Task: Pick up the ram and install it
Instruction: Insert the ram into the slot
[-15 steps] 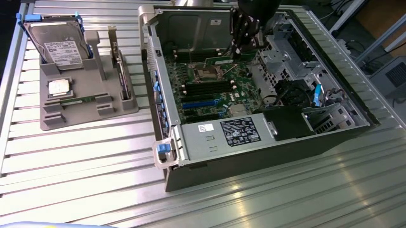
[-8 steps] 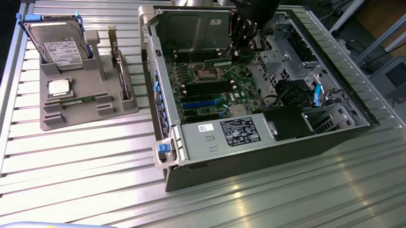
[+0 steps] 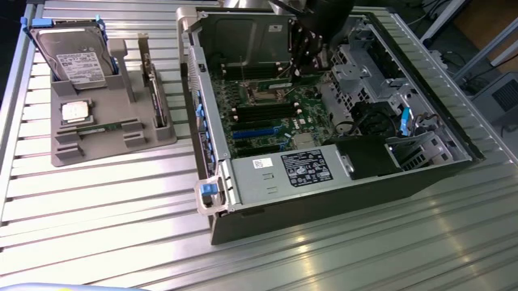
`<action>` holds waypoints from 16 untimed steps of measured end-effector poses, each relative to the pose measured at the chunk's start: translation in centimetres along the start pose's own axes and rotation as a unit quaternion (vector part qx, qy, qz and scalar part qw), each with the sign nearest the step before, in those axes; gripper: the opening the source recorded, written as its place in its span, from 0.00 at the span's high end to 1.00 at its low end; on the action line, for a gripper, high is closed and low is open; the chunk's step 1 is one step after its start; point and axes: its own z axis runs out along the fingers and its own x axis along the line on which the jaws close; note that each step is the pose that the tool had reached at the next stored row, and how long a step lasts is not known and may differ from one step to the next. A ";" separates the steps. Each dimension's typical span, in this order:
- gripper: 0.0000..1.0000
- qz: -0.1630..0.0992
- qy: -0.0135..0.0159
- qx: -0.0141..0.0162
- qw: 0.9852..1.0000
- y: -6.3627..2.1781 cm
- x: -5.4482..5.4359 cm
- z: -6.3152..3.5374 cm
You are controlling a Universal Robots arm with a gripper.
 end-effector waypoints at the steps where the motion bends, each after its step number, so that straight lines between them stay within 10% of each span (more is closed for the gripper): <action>1: 0.87 0.000 0.000 0.000 1.000 0.13 0.0 0.08; 16: 0.87 0.007 0.000 0.000 1.000 2.06 -0.1 2.03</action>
